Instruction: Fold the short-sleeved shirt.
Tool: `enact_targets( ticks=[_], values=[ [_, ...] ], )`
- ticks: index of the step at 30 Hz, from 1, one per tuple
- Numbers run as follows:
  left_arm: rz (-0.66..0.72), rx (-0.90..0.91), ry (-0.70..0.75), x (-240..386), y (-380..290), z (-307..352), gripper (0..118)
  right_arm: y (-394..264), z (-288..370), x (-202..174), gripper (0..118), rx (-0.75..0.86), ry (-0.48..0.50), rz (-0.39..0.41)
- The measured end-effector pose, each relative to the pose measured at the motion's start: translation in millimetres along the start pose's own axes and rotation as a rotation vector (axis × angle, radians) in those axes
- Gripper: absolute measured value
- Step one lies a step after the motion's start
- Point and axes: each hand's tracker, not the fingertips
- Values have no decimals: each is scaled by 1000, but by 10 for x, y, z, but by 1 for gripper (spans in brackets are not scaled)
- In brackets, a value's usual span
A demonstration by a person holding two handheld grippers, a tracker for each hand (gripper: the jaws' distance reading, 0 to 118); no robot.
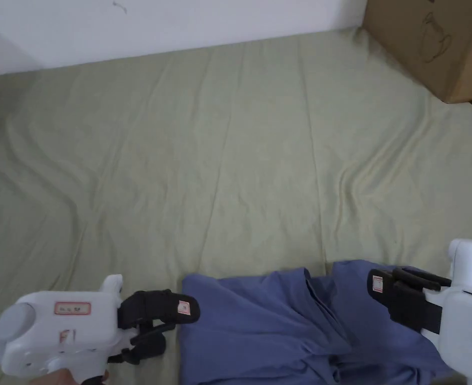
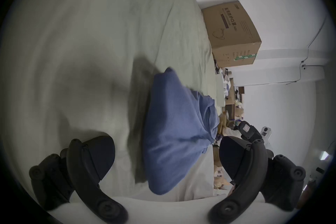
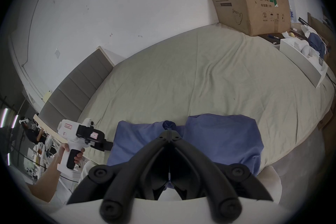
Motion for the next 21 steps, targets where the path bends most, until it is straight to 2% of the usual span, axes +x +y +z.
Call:
enact_targets(
  ticks=[4, 6, 8, 9, 10, 11, 13, 15, 17, 21],
  values=[
    [-35, -52, -172, 187, -10, -256, 115, 16, -66, -39, 0, -17, 6, -2],
    [29, -75, -255, 27, 98, -465, 115, 31, -74, -76, 0, -20, 0, 12],
    [35, -105, -315, 88, 123, -581, 110, 50, -88, -114, 0, -20, 0, 31],
    [4, -112, -290, 134, 120, -613, 95, 58, -94, -130, 0, -23, -4, 41],
    [-44, -120, -223, 214, 82, -583, 40, 68, -99, -139, 0, -27, -10, 53],
    [-86, -118, -173, 239, 76, -559, 8, 76, -98, -145, 0, -27, -20, 59],
    [-45, -121, -7, 144, 76, -590, 8, 90, -90, -119, 0, -22, -20, 55],
    [29, -123, -199, -87, 212, -540, 8, 110, -76, -97, 0, -14, -21, 33],
    [-67, -83, -121, 54, 196, -408, 8, 121, -40, -93, 0, 1, -51, 30],
    [-79, -73, -36, 96, 309, 35, 8, 157, 4, -118, 0, 10, -75, 67]
  ],
)
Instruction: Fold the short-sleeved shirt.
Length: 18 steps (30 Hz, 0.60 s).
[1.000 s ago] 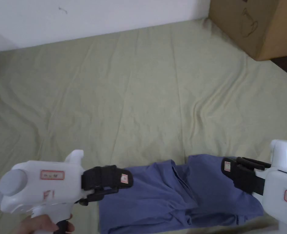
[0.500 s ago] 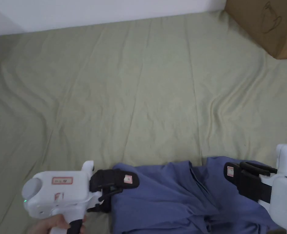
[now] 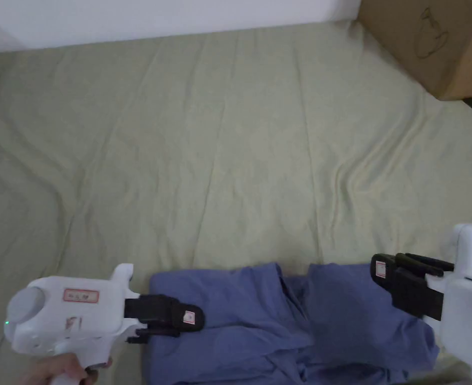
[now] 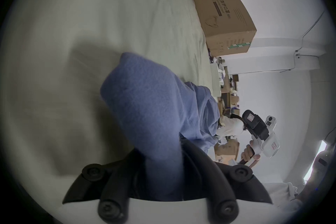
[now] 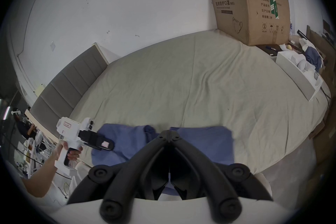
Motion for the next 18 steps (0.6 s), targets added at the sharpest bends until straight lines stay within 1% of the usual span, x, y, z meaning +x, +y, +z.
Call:
enact_targets(
  ticks=[1, 4, 6, 8, 11, 14, 18],
  values=[
    [-13, 12, 7, -73, -60, 85, 8, 2, 12, 0, 0, 6, 1, -5],
    [-2, 77, 84, -213, -41, 665, 8, 7, 26, -4, 0, 14, 9, -17],
    [8, 99, 177, -247, -77, 1040, 8, 1, 24, -22, 0, 14, 11, -11],
    [13, 120, 270, -216, -87, 1365, 8, -19, 13, -40, 0, 15, 14, -9],
    [11, 175, 351, -11, -122, 1652, 8, -48, -15, -56, 0, 7, 33, -21],
    [8, 208, 426, 292, -89, 1694, 8, -78, -32, -81, 0, -5, 47, -7],
    [-40, 139, 548, 922, -17, 1346, 8, -109, -29, -82, 0, -13, 47, 28]
  ],
)
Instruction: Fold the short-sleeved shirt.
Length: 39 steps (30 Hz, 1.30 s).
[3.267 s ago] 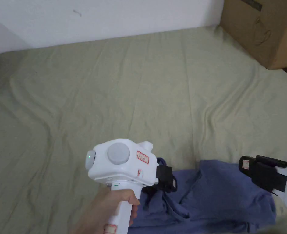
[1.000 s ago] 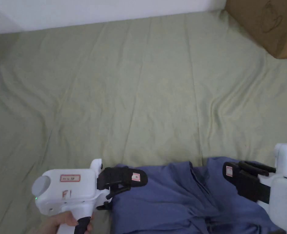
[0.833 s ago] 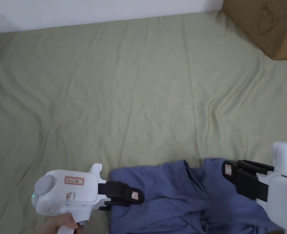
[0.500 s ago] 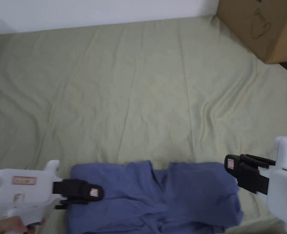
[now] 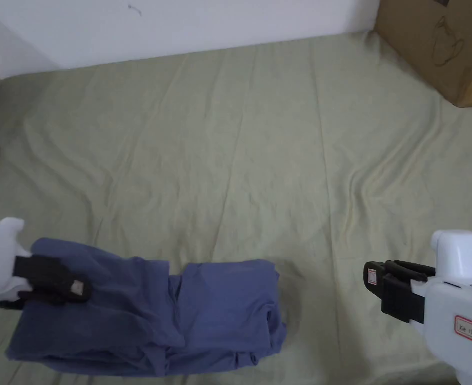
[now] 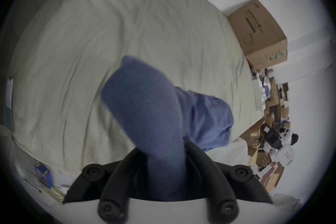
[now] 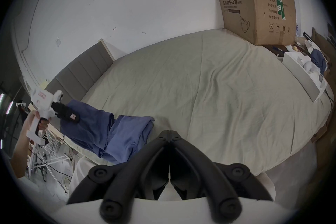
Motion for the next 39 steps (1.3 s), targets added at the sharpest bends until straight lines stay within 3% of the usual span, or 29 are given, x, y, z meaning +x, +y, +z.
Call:
enact_targets(
  ticks=[2, 7, 10, 13, 14, 15, 17, 18, 19, 23, 25, 26, 27, 29, 30, 33, 36, 39],
  values=[
    [-90, -11, 0, 461, 34, -105, 8, -8, 28, 41, 0, 2, 6, -4],
    [-123, -54, -55, 1341, 26, -652, 8, -32, 150, 184, 0, 13, -18, -1],
    [-204, -149, -42, 1690, 8, -1118, 8, -51, 247, 314, 0, 19, -39, -23],
    [-202, -228, -68, 1840, -73, -1440, 9, -82, 352, 441, 0, 31, -58, -47],
    [-211, -260, -72, 1871, -94, -1512, 16, -92, 377, 482, 0, 34, -63, -49],
    [-202, -275, -99, 1844, -93, -1543, 30, -104, 397, 517, 0, 38, -69, -51],
    [-154, -291, -169, 1833, -149, -1554, 93, -118, 415, 582, 0, 34, -86, -68],
    [-143, -293, -195, 1828, -179, -1537, 112, -128, 421, 603, 0, 33, -87, -73],
    [-136, -268, -204, 1821, -147, -1485, 118, -142, 423, 621, 0, 32, -90, -77],
    [-129, -164, -229, 1684, -141, -1171, 118, -185, 375, 636, 0, 15, -94, -82],
    [-67, -112, -229, 1528, -193, -1052, 114, -200, 338, 617, 0, 5, -86, -76],
    [-57, -89, -211, 1451, -222, -1013, 106, -204, 313, 592, 0, -2, -82, -73],
    [-64, -79, -187, 1414, -223, -979, 88, -209, 294, 574, 0, -7, -78, -69],
    [-72, -58, -157, 1289, -301, -975, 20, -216, 261, 544, 0, -16, -68, -57],
    [-68, -53, -142, 1247, -347, -1004, 7, -219, 244, 527, 0, -19, -65, -53],
    [-69, -48, -127, 1221, -426, -1120, 4, -217, 194, 505, 0, -29, -60, -46],
    [-86, -56, -246, 1332, -438, -1265, 4, -222, 163, 513, 0, -36, -59, -47],
    [-139, -74, -226, 1547, -393, -1531, 3, -229, 142, 527, 0, -46, -63, -55]
  ],
)
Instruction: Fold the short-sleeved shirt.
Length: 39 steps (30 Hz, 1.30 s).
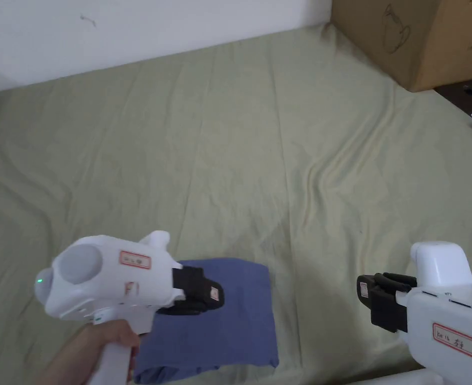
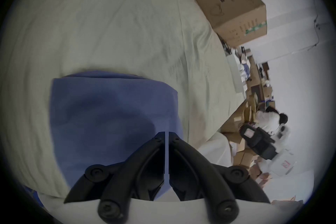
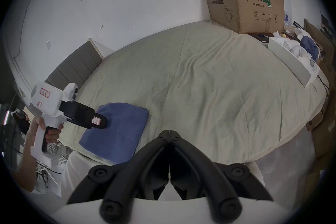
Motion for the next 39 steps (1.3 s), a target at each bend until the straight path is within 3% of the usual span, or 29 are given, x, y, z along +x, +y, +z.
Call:
enact_targets(
  ticks=[4, 11, 15, 19, 20, 21, 22, 23, 24, 26, 30, 34, 37, 39],
  values=[
    [-45, -85, 61, 144, 54, -488, 3, -12, 25, 28, 0, -4, -8, -5],
    [-70, -148, -18, 423, -4, -806, 3, 9, 40, 6, 0, -6, -16, -6],
    [-131, -130, -79, 481, -49, -599, 3, 39, -68, -178, 0, -20, 4, 20],
    [-60, 16, -84, 67, -75, 63, 4, 41, -334, -521, 0, -36, 60, 60],
    [-32, 38, -80, -93, -89, 249, 12, 36, -428, -632, 0, -36, 60, 94],
    [5, 40, -96, -248, -104, 412, 32, 27, -519, -734, 0, -29, 53, 119],
    [50, 42, -121, -430, -122, 592, 72, 12, -646, -861, 0, -29, 48, 139],
    [69, 50, -133, -578, -147, 730, 100, -4, -774, -981, 0, -34, 56, 135],
    [79, 79, -125, -599, -223, 870, 115, -25, -885, -1080, 0, -34, 62, 141],
    [119, 117, -102, -840, -289, 1041, 118, -101, -1142, -1278, 0, -41, 59, 149],
    [216, 131, -297, -1330, -347, 1115, 118, -326, -1564, -1462, 0, -95, -33, 244],
    [331, 93, -374, -1756, -280, 795, 118, -449, -1638, -1434, 0, -69, -44, 223],
    [369, -17, -353, -1730, -160, 433, 118, -440, -1607, -1447, 0, -63, -49, 234],
    [366, -32, -465, -1711, -78, 201, 118, -445, -1602, -1436, 0, -57, -50, 223]
  ],
)
